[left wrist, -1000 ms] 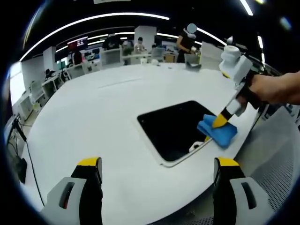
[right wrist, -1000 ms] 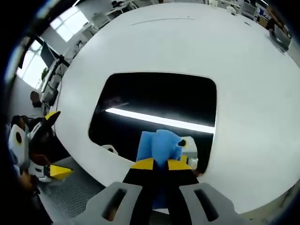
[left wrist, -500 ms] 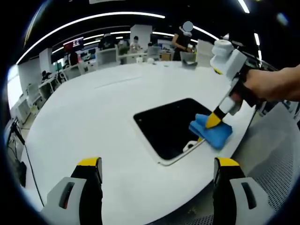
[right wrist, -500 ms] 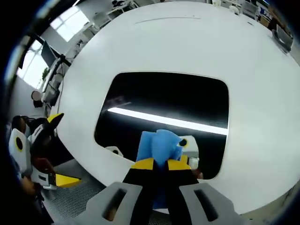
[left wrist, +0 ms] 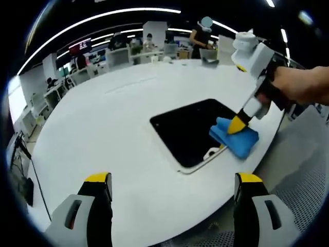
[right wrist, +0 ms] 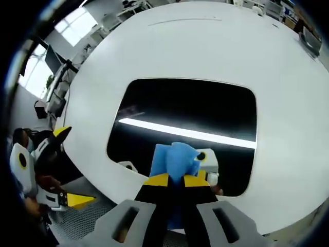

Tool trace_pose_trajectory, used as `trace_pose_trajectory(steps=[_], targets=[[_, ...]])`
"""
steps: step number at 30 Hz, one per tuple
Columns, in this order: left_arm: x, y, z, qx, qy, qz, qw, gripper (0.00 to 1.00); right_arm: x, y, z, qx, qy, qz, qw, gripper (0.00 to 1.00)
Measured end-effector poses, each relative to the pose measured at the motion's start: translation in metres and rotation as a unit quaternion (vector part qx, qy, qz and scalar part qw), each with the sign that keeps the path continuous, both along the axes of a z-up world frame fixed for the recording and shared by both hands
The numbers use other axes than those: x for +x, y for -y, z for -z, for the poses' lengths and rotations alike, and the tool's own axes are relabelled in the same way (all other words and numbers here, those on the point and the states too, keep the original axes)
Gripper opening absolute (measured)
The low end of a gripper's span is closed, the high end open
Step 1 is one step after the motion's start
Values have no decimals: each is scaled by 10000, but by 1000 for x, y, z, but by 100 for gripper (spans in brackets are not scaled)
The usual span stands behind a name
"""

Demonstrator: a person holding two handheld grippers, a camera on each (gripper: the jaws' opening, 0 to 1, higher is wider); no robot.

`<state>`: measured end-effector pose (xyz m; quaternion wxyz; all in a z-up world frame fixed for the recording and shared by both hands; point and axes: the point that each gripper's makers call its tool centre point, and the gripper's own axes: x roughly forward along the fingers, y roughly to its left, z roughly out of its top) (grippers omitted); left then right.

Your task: Wipe the mirror surface with the cleaning cloth until all visible marks leave the cleaned area.

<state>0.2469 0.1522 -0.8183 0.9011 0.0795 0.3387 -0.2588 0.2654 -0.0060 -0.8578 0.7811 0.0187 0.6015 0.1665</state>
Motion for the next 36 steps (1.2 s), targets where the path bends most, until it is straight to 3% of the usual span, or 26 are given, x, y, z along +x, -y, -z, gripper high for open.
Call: trace_pose_trajectory(steps=[5, 17, 20, 23, 27, 36], targets=[[-1, 0, -5, -164, -79, -84, 9998, 100, 0, -7, 0, 17, -21, -4, 10000, 2], [-3, 13, -16, -408, 99, 203, 9989, 100, 1, -16, 0, -17, -69, -31, 10000, 2], [-4, 13, -13, -278, 106, 264, 9992, 100, 2, -18, 1, -35, -61, -53, 10000, 2], [-6, 8, -4, 68, -18, 289, 9996, 100, 2, -20, 1, -42, -55, -60, 10000, 2], [-3, 14, -11, -114, 226, 375, 9990, 100, 2, -25, 1, -45, -63, -89, 9999, 2], [-6, 18, -10, -228, 145, 458, 9986, 100, 4, -35, 2, -46, -52, -147, 9999, 2]])
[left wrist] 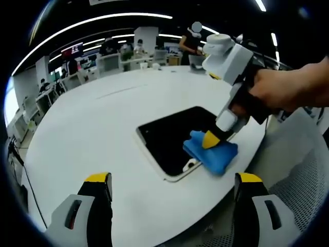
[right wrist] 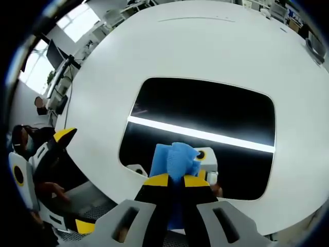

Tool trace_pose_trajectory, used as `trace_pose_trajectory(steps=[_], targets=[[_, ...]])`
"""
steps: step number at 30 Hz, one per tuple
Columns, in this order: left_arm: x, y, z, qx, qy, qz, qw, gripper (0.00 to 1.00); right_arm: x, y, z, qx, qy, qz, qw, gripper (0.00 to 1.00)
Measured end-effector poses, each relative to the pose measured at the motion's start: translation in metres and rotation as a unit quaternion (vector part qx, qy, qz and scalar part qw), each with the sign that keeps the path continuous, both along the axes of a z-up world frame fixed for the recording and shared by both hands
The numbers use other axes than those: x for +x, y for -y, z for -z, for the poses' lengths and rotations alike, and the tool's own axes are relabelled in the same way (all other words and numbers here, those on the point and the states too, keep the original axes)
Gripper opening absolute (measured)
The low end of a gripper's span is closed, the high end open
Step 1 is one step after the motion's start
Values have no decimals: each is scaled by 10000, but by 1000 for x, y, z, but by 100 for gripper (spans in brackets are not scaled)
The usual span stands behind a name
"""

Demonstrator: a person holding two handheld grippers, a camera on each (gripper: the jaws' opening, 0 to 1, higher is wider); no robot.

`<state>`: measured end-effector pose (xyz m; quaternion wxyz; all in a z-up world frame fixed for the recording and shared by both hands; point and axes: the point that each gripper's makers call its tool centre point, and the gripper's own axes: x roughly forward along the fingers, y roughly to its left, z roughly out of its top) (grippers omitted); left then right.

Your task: Wipe the mirror surface with the cleaning cloth until all visible marks leave the cleaned area.

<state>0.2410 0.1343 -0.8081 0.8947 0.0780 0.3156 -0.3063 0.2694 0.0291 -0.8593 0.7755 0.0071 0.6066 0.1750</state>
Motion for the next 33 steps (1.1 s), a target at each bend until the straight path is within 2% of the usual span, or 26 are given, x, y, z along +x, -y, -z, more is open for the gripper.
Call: trace_pose_trajectory(steps=[24, 27, 33], targets=[[1, 2, 2, 6, 43, 82, 10000, 100, 1, -35, -1, 64, 31, -253, 9997, 2], [1, 0, 5, 103, 33, 84, 9999, 100, 2, -38, -1, 69, 52, -285, 9996, 2], [1, 2, 4, 46, 48, 108, 9999, 100, 5, -41, 1, 103, 50, -283, 9995, 2]])
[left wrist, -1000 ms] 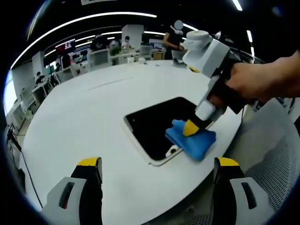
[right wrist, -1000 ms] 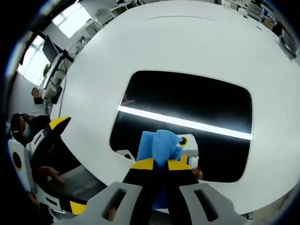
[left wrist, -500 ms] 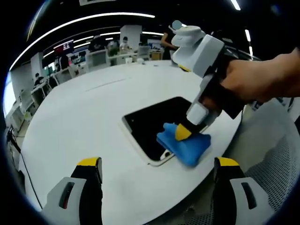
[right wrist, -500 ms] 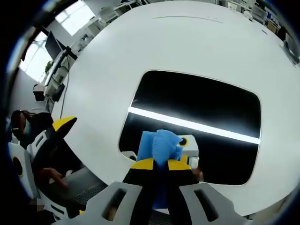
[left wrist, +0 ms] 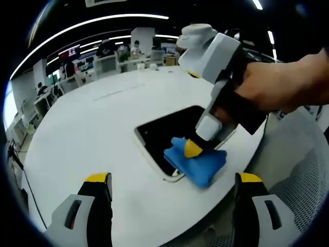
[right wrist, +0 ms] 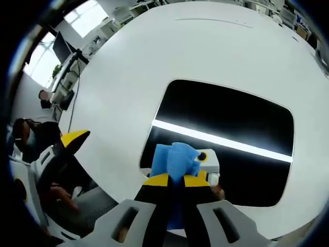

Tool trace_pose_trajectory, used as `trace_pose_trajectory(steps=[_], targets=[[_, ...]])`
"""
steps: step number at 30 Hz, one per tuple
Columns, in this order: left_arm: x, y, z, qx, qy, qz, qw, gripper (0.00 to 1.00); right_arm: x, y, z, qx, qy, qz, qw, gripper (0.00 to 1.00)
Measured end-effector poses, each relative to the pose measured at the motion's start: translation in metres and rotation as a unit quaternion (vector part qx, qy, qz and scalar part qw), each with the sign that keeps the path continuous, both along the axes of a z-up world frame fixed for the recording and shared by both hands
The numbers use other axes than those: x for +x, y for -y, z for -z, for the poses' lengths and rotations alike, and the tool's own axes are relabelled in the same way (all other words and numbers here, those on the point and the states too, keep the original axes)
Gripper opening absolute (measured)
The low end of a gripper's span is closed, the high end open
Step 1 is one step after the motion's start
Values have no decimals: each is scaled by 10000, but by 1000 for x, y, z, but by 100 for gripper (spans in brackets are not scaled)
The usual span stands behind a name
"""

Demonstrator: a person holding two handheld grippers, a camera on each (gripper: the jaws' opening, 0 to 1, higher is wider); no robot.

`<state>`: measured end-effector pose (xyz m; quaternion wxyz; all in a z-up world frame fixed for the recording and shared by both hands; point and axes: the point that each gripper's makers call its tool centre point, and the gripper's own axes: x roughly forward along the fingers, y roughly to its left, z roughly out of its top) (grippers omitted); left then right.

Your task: Wipe the mirror surface with the cleaning cloth until all visible marks leave the cleaned area.

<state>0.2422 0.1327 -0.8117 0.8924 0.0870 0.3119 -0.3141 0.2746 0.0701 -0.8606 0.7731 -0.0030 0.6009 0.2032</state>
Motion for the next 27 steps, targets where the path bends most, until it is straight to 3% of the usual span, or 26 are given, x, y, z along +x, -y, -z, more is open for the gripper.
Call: trace_pose_trajectory(steps=[27], targets=[[0, -1, -1, -27, 23, -14, 10000, 100, -3, -4, -4, -8, 20, -56, 10000, 2]])
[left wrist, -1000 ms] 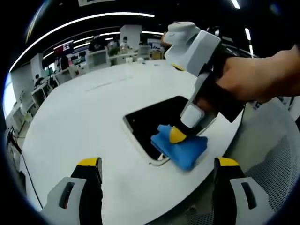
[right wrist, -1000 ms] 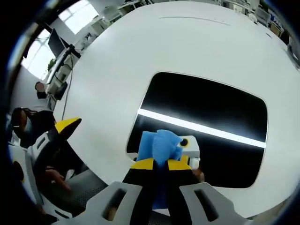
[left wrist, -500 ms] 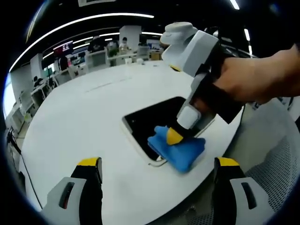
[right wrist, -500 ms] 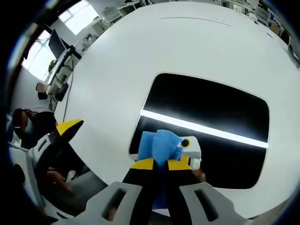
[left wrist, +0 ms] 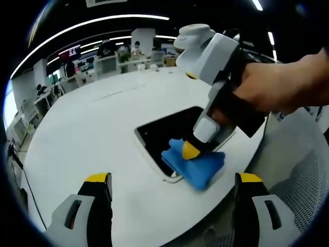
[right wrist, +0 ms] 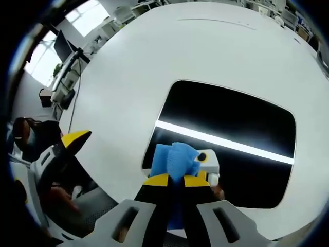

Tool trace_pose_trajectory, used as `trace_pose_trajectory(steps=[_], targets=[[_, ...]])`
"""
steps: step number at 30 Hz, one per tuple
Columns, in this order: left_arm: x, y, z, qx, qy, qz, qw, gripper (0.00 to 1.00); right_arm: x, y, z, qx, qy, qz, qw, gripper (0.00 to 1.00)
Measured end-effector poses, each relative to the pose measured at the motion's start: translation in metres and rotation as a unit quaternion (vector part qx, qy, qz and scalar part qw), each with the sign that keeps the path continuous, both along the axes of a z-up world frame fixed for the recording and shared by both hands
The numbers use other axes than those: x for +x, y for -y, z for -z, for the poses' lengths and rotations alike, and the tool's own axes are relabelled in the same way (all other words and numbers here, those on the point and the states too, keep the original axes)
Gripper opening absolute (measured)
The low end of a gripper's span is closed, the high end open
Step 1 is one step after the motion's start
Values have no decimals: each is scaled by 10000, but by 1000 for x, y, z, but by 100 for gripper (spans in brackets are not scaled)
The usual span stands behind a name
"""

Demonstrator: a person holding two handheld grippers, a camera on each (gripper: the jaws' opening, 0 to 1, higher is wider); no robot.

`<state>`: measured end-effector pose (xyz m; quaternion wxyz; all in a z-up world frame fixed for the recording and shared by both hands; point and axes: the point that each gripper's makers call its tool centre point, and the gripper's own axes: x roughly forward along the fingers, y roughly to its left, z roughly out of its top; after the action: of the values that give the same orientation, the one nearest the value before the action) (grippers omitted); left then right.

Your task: Wipe the mirror surface with the cleaning cloth until all visible marks leave the cleaned area.

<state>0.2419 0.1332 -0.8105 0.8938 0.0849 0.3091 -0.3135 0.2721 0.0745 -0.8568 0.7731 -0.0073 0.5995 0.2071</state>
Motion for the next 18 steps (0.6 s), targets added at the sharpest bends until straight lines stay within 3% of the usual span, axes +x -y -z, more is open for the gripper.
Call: trace_pose_trajectory(steps=[18], targets=[[0, 1, 0, -4, 18, 35, 10000, 100, 1, 0, 1, -34, -23, -42, 10000, 2]])
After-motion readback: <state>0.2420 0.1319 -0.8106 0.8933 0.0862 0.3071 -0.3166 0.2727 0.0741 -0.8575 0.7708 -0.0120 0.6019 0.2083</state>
